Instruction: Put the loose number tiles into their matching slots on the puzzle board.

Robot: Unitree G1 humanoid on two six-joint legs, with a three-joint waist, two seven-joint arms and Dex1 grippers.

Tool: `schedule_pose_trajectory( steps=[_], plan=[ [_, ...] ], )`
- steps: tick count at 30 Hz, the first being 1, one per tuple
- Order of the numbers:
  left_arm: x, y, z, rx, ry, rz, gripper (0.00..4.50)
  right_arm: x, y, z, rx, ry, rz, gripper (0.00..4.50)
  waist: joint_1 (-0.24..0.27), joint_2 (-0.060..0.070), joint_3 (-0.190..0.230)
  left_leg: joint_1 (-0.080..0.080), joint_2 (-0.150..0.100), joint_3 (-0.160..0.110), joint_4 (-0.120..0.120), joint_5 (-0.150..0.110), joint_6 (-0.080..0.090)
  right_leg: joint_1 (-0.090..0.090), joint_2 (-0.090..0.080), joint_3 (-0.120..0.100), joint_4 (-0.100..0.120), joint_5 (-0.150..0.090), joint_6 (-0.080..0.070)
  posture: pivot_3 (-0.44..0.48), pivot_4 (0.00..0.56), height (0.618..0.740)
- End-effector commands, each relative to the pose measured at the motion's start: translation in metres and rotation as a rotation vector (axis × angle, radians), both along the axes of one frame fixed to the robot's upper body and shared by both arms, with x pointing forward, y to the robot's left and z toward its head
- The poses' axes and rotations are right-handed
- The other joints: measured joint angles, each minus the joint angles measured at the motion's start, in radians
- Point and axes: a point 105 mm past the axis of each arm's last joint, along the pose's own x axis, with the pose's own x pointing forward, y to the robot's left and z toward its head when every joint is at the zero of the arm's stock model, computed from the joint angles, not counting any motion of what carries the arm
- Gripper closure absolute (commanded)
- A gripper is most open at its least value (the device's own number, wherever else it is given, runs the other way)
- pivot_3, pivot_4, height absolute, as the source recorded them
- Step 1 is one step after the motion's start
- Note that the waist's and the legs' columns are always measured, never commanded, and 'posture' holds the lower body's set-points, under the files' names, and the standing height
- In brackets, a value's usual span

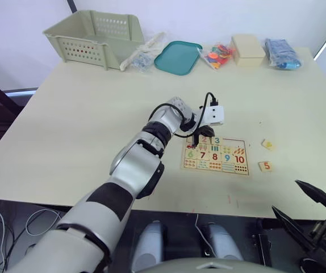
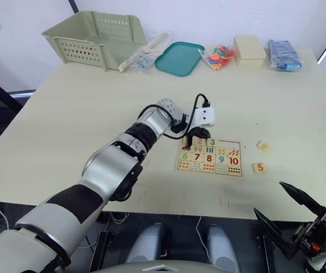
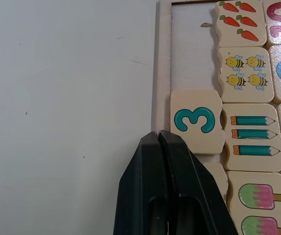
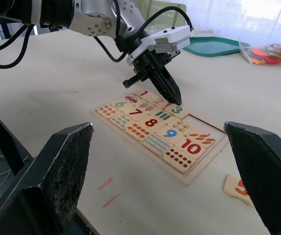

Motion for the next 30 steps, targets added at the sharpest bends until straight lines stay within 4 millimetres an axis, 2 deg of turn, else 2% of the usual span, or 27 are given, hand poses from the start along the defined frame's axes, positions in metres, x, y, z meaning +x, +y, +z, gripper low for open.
schedule_pose_trajectory(
  steps=[1,30],
  plan=[
    [-0.0011,-0.0007,0.0009,0.006,-0.007,-0.018,4.42,-0.0016,0.0037,0.0077,-0.01,-0.033,0.019,0.0,0.0,0.0,0.0,0.0,0.0,0.0,0.0,0.0,0.0,0.0,0.0,0.0,0.0,0.0,0.0,0.0,0.15,0.74],
    [-0.0026,0.0011,0.0008,0.013,0.0,-0.037,4.42,0.0004,0.0029,0.0084,-0.013,-0.029,0.036,0.0,0.0,0.0,0.0,0.0,0.0,0.0,0.0,0.0,0.0,0.0,0.0,0.0,0.0,0.0,0.0,0.0,0.15,0.74]
  ],
)
